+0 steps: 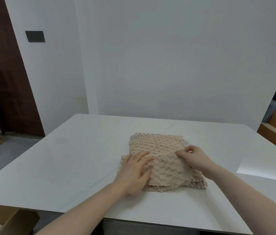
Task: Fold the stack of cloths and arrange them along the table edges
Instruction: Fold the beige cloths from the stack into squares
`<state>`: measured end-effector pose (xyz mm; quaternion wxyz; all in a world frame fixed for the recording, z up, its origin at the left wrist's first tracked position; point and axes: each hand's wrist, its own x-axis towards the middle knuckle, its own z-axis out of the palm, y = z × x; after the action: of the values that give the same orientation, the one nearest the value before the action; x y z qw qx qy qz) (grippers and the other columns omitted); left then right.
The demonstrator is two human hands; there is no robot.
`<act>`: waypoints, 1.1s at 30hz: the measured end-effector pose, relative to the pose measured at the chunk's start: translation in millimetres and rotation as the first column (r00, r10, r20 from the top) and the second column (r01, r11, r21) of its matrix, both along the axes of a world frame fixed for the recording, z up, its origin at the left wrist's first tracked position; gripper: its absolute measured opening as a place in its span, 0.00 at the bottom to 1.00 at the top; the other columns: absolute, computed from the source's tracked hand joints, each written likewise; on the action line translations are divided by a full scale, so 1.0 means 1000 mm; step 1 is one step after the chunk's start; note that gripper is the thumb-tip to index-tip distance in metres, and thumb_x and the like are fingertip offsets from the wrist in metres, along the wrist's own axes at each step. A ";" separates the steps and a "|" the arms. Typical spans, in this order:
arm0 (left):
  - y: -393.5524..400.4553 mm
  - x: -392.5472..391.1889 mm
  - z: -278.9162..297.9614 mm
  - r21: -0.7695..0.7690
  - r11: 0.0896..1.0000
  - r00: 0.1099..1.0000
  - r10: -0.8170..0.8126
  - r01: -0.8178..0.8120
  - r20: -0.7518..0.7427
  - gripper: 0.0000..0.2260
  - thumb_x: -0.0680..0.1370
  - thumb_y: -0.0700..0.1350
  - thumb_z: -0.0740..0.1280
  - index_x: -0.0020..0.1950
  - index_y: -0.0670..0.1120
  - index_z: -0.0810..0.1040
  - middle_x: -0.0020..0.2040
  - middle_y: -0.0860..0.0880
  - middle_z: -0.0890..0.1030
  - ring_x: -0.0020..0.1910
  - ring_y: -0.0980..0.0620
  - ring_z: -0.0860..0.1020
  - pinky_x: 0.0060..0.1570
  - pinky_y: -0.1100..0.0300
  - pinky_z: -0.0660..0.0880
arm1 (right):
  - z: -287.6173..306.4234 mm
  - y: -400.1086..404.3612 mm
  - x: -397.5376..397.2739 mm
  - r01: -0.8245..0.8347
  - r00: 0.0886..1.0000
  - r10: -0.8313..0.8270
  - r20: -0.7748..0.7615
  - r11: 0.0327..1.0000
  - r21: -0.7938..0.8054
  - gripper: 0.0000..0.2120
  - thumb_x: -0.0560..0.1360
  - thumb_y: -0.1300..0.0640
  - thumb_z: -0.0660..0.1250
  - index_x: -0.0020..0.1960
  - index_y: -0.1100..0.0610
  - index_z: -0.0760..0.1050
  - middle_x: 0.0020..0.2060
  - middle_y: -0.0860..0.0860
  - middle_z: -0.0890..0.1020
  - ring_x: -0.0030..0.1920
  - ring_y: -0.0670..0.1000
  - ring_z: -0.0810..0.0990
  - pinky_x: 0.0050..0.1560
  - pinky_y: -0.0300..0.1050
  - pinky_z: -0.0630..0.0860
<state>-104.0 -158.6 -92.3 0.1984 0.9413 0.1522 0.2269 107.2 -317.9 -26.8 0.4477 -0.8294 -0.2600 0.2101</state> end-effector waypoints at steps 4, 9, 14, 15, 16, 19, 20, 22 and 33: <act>0.026 -0.020 0.005 -0.165 0.977 0.982 0.152 -0.133 0.112 0.16 0.80 0.55 0.61 0.66 0.58 0.77 0.69 0.62 0.72 0.70 0.60 0.68 0.74 0.55 0.60 | 0.021 0.023 -0.028 -0.077 0.993 0.085 -0.081 0.993 0.094 0.17 0.73 0.50 0.76 0.55 0.55 0.73 0.41 0.53 0.82 0.35 0.51 0.79 0.37 0.46 0.77; 0.056 -0.045 0.010 -0.469 0.852 0.949 0.303 -0.232 0.082 0.12 0.81 0.42 0.65 0.63 0.54 0.79 0.64 0.57 0.76 0.65 0.55 0.75 0.60 0.61 0.70 | 0.036 0.064 -0.070 -0.144 0.974 0.164 -0.155 0.980 0.135 0.17 0.74 0.57 0.76 0.58 0.56 0.72 0.41 0.55 0.83 0.28 0.47 0.80 0.32 0.41 0.80; 0.069 -0.061 0.017 -0.554 0.791 0.916 0.383 -0.260 0.117 0.13 0.80 0.38 0.64 0.58 0.53 0.81 0.61 0.58 0.79 0.56 0.61 0.78 0.50 0.69 0.70 | 0.029 0.101 -0.107 -0.171 0.967 0.198 -0.159 0.971 0.166 0.07 0.77 0.61 0.72 0.51 0.58 0.75 0.38 0.55 0.83 0.31 0.50 0.83 0.40 0.47 0.86; 0.070 -0.063 0.018 -0.562 0.785 0.915 0.387 -0.262 0.115 0.13 0.79 0.38 0.64 0.58 0.53 0.81 0.61 0.58 0.79 0.55 0.61 0.78 0.49 0.69 0.70 | 0.026 0.107 -0.112 -0.168 0.969 0.194 -0.155 0.972 0.166 0.05 0.77 0.62 0.71 0.49 0.58 0.75 0.38 0.55 0.83 0.32 0.51 0.84 0.43 0.51 0.87; 0.071 -0.064 0.019 -0.566 0.781 0.916 0.387 -0.263 0.108 0.13 0.79 0.38 0.64 0.58 0.53 0.81 0.61 0.58 0.79 0.55 0.61 0.78 0.48 0.70 0.70 | 0.022 0.114 -0.116 -0.172 0.970 0.195 -0.143 0.972 0.157 0.04 0.77 0.62 0.70 0.48 0.58 0.75 0.37 0.55 0.83 0.32 0.53 0.84 0.46 0.54 0.87; 0.070 -0.065 0.021 -0.578 0.770 0.918 0.386 -0.271 0.084 0.13 0.79 0.38 0.63 0.58 0.54 0.81 0.61 0.58 0.79 0.55 0.61 0.78 0.47 0.70 0.69 | 0.008 0.126 -0.126 -0.186 0.970 0.204 -0.134 0.974 0.131 0.03 0.77 0.62 0.69 0.50 0.58 0.75 0.37 0.56 0.85 0.35 0.55 0.86 0.49 0.58 0.86; 0.070 -0.065 0.022 -0.585 0.763 0.919 0.386 -0.273 0.075 0.13 0.80 0.39 0.63 0.58 0.53 0.80 0.61 0.58 0.79 0.54 0.61 0.78 0.46 0.70 0.70 | 0.005 0.128 -0.128 -0.189 0.966 0.207 -0.154 0.974 0.125 0.05 0.77 0.60 0.69 0.52 0.58 0.76 0.38 0.57 0.86 0.35 0.54 0.86 0.48 0.57 0.86; 0.071 -0.063 0.023 -0.592 0.757 0.923 0.381 -0.276 0.056 0.13 0.80 0.39 0.63 0.59 0.53 0.80 0.61 0.57 0.78 0.54 0.61 0.78 0.45 0.69 0.70 | 0.002 0.129 -0.130 -0.201 0.955 0.221 -0.199 0.973 0.118 0.11 0.76 0.59 0.70 0.58 0.58 0.76 0.43 0.57 0.86 0.36 0.53 0.86 0.46 0.54 0.87; 0.077 -0.028 0.026 -0.512 0.821 0.962 0.155 -0.251 -0.224 0.29 0.76 0.51 0.71 0.77 0.53 0.67 0.71 0.54 0.72 0.67 0.53 0.72 0.62 0.61 0.69 | -0.016 0.072 -0.073 -0.110 0.966 0.118 0.230 0.993 -0.048 0.21 0.76 0.48 0.69 0.68 0.48 0.73 0.57 0.44 0.78 0.48 0.45 0.82 0.39 0.40 0.77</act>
<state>-132.2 -82.0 -66.1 0.4138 0.8426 0.3257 0.1130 33.8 -246.2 -42.5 0.3869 -0.8396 -0.3540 0.1415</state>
